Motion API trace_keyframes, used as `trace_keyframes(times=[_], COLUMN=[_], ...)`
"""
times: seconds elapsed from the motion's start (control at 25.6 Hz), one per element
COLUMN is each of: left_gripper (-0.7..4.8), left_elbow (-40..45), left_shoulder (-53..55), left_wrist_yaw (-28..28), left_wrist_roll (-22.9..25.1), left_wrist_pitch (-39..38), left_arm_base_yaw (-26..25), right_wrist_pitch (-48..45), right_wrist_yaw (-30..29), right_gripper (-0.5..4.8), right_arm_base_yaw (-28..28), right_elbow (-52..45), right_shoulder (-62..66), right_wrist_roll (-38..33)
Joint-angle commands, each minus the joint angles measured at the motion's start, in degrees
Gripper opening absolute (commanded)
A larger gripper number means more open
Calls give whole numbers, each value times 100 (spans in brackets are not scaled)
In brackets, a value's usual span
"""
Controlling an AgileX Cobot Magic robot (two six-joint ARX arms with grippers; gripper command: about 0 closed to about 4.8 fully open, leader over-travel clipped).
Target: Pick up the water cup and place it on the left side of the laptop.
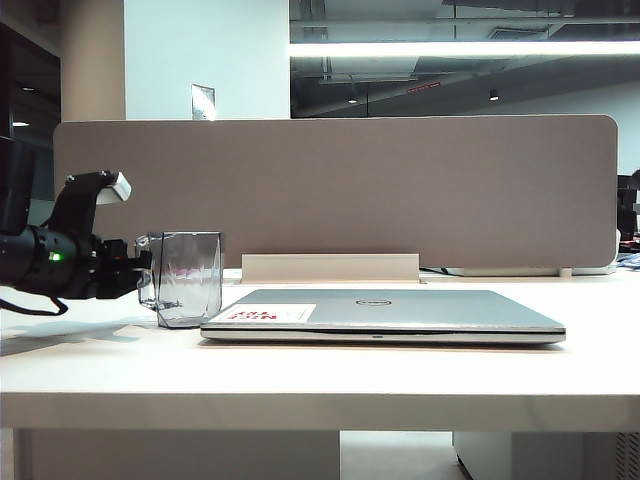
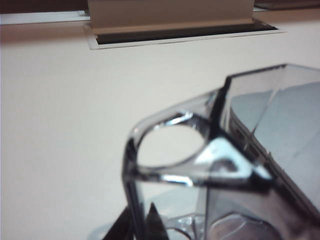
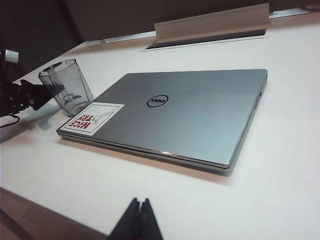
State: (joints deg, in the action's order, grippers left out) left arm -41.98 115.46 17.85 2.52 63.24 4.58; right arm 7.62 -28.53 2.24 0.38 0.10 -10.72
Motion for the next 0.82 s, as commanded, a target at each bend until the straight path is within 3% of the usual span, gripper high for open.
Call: trace_keyframes(times=[0.04, 0.39, 0.47, 0.58, 0.82], left_gripper=[132, 131, 131, 131, 130], left_elbow=[-9, 74, 87, 87, 111], left_shoulder=[-46, -409, -634, -970, -1646], left_wrist_yaw=[42, 39, 42, 44, 275], left_wrist_roll=[0, -323, -326, -317, -297], left_wrist_pitch=[116, 31, -428, -1703, -2734], left_arm_base_yaw=[0, -7, -7, -7, -7], right_wrist_pitch=[-52, -50, -52, -57, -59], right_wrist_yaw=[-9, -7, -9, -9, -9], right_gripper=[-1, -1, -1, -1, -1], right_arm_base_yaw=[-2, 0, 0, 0, 0], right_elbow=[-24, -24, -24, -24, -24], right_shoulder=[-4, -4, -4, -4, -4], right_wrist_roll=[0, 0, 0, 0, 0])
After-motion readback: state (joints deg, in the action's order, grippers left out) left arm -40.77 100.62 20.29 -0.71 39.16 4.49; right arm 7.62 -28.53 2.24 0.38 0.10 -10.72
